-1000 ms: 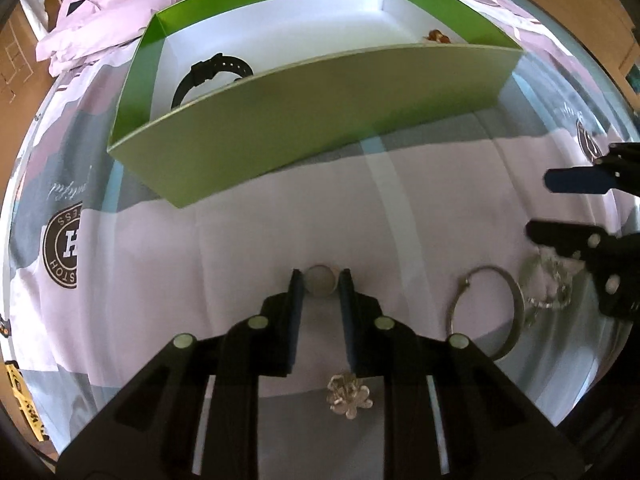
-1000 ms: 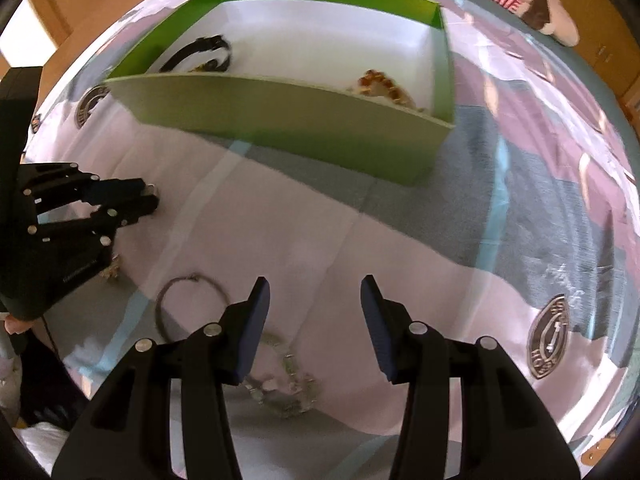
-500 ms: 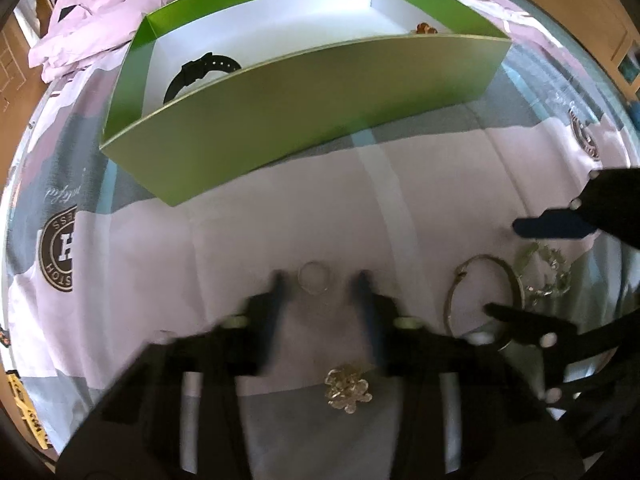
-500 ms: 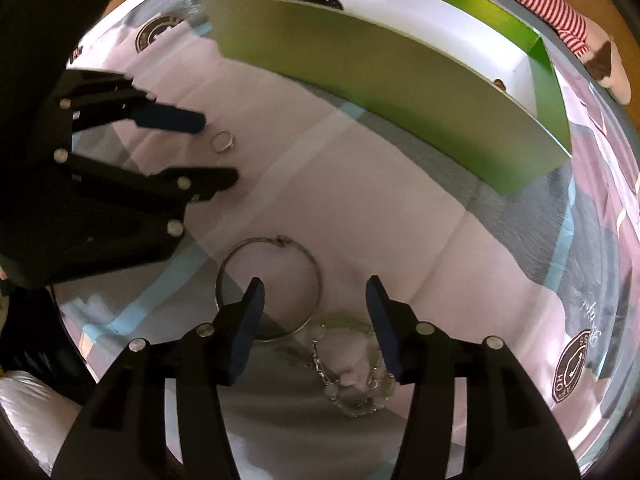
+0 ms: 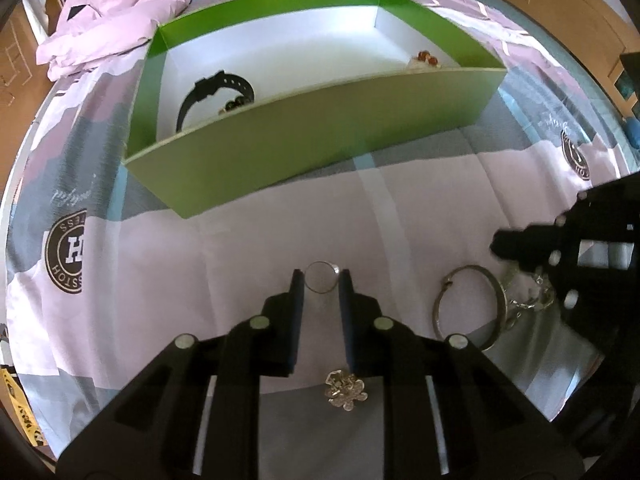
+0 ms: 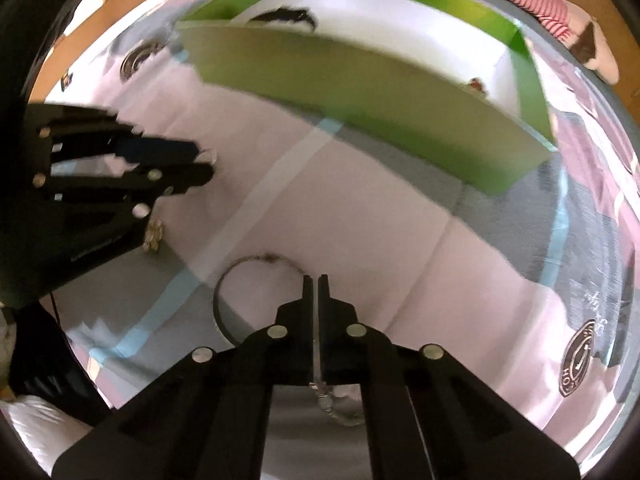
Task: Organize jewelry
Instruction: 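Grasp another silver ring with left tool while right tool grasps the large silver bangle, then carry the ring into the green box with left tool while right tool drops the bangle there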
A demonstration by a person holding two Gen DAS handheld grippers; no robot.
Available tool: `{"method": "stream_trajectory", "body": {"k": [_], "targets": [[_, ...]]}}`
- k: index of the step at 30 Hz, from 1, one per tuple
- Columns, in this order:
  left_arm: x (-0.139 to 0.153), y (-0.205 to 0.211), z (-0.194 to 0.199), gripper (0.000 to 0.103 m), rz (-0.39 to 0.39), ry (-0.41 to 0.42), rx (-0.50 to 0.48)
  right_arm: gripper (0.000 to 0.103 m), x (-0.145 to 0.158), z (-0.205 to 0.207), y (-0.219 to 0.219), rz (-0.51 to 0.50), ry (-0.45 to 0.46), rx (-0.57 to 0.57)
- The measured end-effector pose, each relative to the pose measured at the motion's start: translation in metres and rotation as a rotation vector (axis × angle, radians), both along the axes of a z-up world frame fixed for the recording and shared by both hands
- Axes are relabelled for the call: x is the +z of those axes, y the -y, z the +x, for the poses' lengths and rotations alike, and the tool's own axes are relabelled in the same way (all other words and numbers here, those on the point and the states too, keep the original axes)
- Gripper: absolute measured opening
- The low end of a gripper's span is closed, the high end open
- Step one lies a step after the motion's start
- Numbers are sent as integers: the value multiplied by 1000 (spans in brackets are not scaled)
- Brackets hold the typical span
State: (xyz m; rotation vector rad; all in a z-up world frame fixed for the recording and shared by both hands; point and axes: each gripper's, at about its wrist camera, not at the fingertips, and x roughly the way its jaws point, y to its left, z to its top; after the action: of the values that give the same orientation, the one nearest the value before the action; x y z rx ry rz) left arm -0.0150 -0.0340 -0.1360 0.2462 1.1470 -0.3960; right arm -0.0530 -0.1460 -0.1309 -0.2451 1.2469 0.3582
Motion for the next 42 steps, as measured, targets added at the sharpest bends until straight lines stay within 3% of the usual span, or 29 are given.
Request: {"method": "stream_trajectory", "body": {"k": [7,10,11,12,14,17,21,23,24,34,42], "targets": [[7,0,-1,17,-5,21,4,0,24,13,42,62,61,-93],[4,1,-1,17,7,17,8,2,25,7,38,75,51,-45],[4,1,-1,17,7,16,10,16,22,5,28,71,34,-25],[4,0,0,17,7,15,13,40,16,1,14,57,23,17],[4,0,0,17,4,14,18,62,13,-9,-1,19,37,77],[5,0,0,17,2,14,20,71,4,-19,-20,11,16,153],[5,1,0,17,6,14,21,71,-16,-18,-27,-79,3,158],[5,1,1,17,6,13,27,61,-21,-15,-26,-59,-22,156],[5,1,1,17,5,13,29,60,-20,-14,-25,-55,-23,154],[22,0,-3,17,-20,52,35,60,13,3,8,47,57,72],[35,1,-8,17,-28,99,40,60,21,9,21,45,80,33]]}}
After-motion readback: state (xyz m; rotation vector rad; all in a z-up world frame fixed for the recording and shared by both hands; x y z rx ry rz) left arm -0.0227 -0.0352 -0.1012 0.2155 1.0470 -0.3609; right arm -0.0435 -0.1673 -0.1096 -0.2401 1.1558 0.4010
